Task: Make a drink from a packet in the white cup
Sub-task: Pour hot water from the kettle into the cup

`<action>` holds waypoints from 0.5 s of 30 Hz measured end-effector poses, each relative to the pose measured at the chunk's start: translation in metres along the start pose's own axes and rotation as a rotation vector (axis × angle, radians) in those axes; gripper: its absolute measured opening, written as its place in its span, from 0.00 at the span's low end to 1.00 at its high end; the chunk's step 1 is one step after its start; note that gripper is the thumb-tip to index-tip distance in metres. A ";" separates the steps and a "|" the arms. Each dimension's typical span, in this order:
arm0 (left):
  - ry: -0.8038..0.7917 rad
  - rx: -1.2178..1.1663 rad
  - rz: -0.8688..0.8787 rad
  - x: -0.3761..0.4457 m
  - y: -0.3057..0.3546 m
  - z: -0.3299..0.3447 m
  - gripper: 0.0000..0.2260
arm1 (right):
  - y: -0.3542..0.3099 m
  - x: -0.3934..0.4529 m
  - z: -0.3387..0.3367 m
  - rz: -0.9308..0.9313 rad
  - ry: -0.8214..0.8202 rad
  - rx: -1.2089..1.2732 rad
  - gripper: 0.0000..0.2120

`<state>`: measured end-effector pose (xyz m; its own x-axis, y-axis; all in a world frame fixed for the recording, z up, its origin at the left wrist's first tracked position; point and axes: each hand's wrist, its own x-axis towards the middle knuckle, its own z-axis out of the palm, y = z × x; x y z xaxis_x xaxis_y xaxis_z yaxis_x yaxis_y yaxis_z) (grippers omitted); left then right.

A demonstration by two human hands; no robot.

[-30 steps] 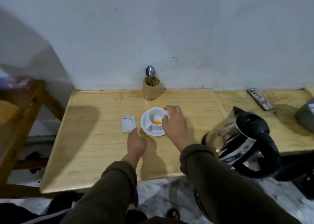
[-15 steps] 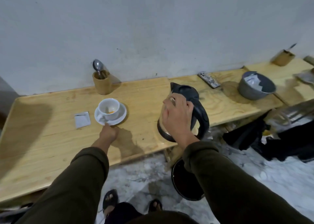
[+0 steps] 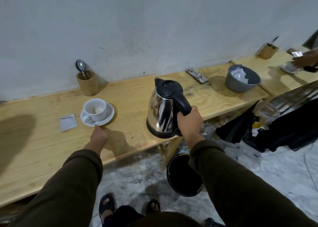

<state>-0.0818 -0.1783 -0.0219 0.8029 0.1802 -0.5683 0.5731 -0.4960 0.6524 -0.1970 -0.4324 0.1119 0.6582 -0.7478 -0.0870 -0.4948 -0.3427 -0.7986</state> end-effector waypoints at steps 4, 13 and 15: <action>-0.057 -0.021 -0.005 0.011 -0.005 -0.007 0.33 | -0.002 0.003 0.000 0.040 -0.028 0.083 0.07; 0.007 -0.316 -0.171 0.010 0.001 -0.032 0.24 | -0.027 0.009 0.007 -0.073 0.007 0.026 0.08; 0.011 -0.410 -0.228 0.014 -0.001 -0.038 0.27 | -0.036 0.010 0.007 -0.124 -0.012 -0.016 0.08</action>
<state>-0.0647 -0.1426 -0.0114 0.6495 0.2556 -0.7161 0.7508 -0.0667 0.6572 -0.1686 -0.4229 0.1356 0.7214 -0.6925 0.0050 -0.4179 -0.4411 -0.7942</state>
